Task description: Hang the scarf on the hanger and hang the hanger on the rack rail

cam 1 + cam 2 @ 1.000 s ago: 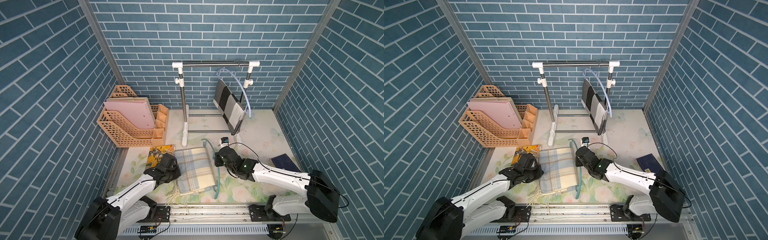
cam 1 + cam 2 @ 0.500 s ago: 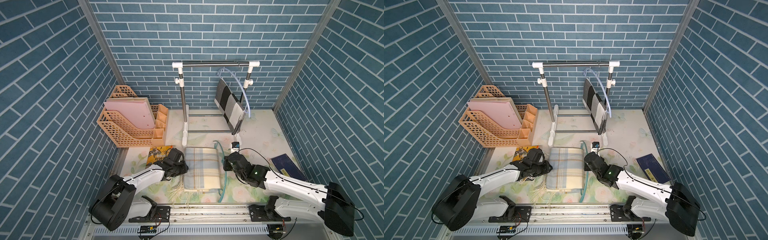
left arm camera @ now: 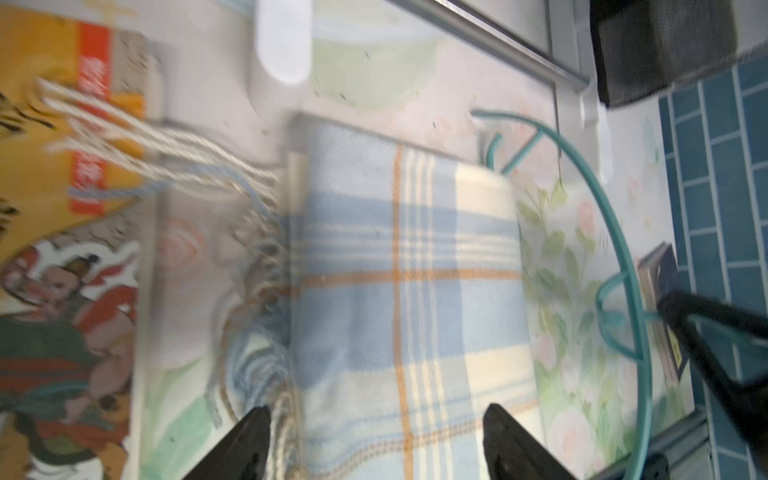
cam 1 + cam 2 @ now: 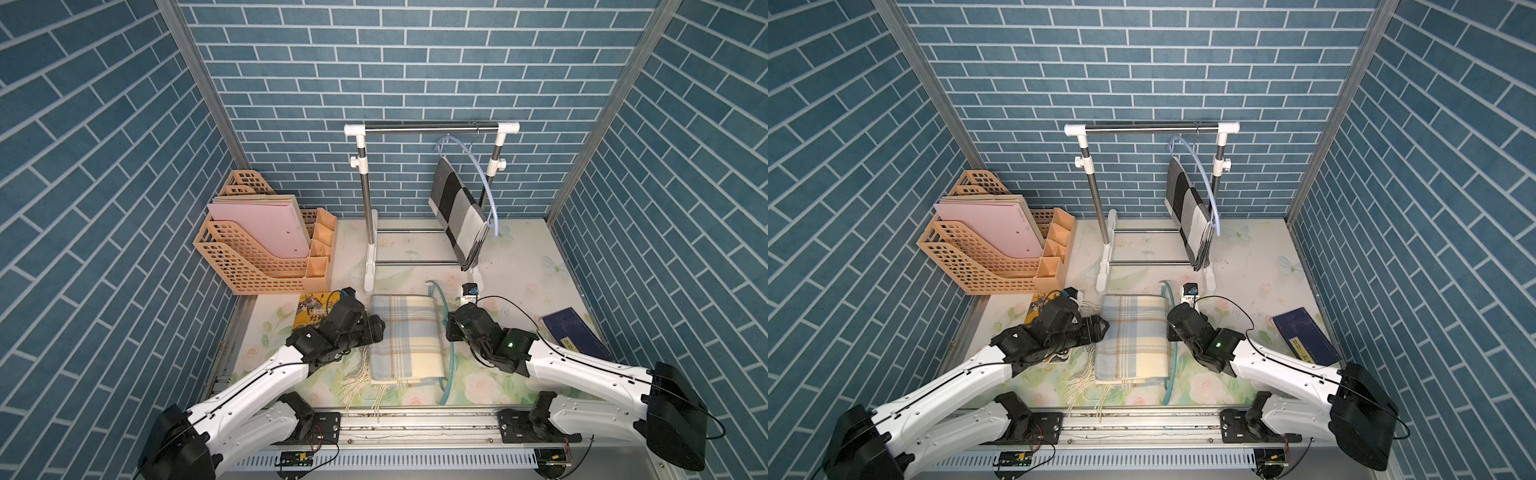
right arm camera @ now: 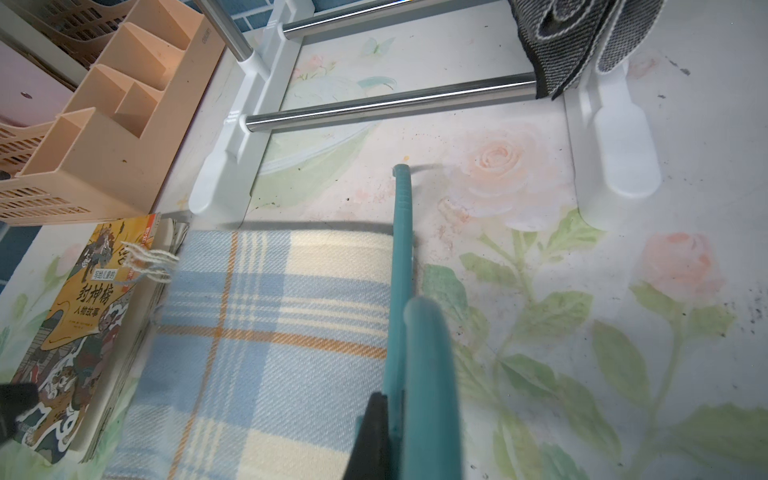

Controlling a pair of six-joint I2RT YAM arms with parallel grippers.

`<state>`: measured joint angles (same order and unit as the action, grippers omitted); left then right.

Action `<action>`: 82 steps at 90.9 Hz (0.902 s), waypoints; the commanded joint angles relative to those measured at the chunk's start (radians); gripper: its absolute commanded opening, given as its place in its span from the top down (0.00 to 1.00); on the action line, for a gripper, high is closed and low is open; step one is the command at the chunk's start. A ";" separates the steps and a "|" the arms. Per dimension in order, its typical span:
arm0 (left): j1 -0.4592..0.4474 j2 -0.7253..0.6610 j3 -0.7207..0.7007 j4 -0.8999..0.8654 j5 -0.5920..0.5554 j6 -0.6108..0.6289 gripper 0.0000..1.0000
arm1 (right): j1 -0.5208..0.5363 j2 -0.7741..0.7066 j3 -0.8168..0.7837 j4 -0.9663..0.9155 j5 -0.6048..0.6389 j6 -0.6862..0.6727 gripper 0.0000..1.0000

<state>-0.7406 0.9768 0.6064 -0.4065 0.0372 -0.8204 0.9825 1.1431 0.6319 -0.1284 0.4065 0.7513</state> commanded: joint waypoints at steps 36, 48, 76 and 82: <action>-0.198 0.150 -0.146 -0.044 -0.114 -0.165 0.54 | -0.005 0.026 0.036 -0.016 -0.013 -0.053 1.00; -0.198 0.148 -0.197 -0.081 -0.146 -0.226 0.72 | -0.004 0.024 0.040 -0.018 -0.015 -0.054 1.00; -0.198 0.045 -0.106 -0.207 -0.201 -0.203 0.40 | -0.005 0.021 0.041 -0.022 -0.021 -0.064 1.00; -0.198 0.007 -0.010 -0.269 -0.239 -0.167 0.33 | -0.004 0.016 0.053 -0.030 -0.017 -0.071 1.00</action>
<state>-0.9363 1.0367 0.4728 -0.5236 -0.1165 -1.0454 0.9813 1.1576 0.6514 -0.1276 0.3882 0.7300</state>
